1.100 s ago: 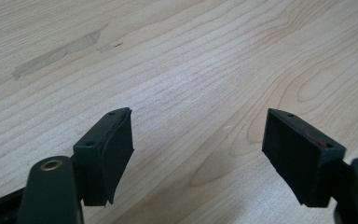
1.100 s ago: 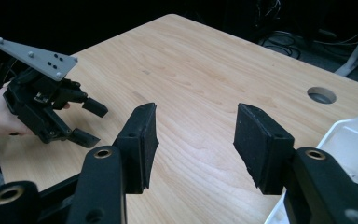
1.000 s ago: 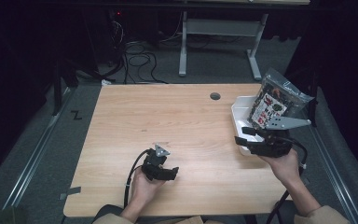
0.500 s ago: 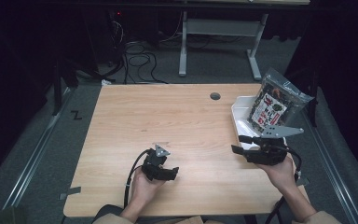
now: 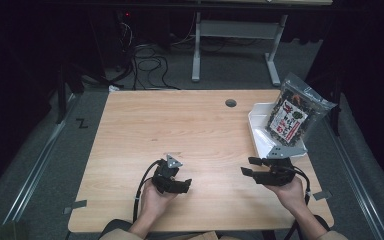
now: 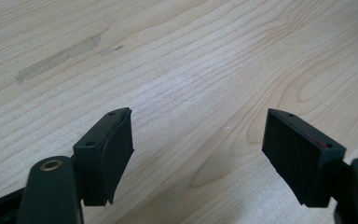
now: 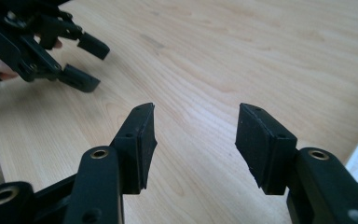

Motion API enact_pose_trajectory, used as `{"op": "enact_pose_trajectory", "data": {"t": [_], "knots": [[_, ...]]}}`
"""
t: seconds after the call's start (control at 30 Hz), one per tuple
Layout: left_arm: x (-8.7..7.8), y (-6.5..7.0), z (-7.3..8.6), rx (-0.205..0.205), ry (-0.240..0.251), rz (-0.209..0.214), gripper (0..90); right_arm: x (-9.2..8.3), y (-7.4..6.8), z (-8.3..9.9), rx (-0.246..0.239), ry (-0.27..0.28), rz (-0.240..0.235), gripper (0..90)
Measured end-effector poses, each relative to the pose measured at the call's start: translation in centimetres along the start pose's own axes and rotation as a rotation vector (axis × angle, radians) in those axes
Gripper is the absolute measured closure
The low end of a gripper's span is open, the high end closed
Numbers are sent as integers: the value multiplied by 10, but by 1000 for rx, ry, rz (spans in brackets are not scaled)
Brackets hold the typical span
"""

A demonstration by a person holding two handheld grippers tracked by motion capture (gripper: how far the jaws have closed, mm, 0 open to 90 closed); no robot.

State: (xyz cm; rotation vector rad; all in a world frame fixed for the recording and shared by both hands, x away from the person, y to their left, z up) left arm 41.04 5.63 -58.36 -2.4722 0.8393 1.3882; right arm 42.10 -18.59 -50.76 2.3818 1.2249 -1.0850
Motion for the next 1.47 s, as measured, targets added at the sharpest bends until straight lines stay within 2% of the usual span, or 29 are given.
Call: {"op": "enact_pose_trajectory", "data": {"t": [0.3, 0.4, 0.53, 0.67, 0.97, 1.17, 1.47], "knots": [[0, 1, 0, 2, 1, 4, 253, 16, -1, 9, 0, -18, 0, 481], [0, 1, 0, 4, 0, 4, 253, 29, 2, 18, -19, -54, 33, 480], [0, 1, 0, 6, -3, 6, 255, 36, 2, 23, -15, -71, 40, 481], [0, 2, 0, 10, -3, 7, 257, 42, 1, 28, -46, -96, 63, 479], [0, 3, 0, 11, -4, 12, 259, 53, -3, 36, -77, -146, 80, 472], [1, 3, 0, 12, -6, 13, 259, 57, -5, 37, -65, -143, 50, 465], [1, 3, 1, 11, -9, 14, 259, 57, -5, 38, -72, -155, 47, 464]]}}
Point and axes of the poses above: each handheld gripper's, and its own axes: x roughly forward along the jaws, z roughly out of its underside, y roughly to its right, the point moved 9 cm from there along x, roughly forward along the jaws, and after that the axes turned 8 degrees about -y, right-handed, at the moved point
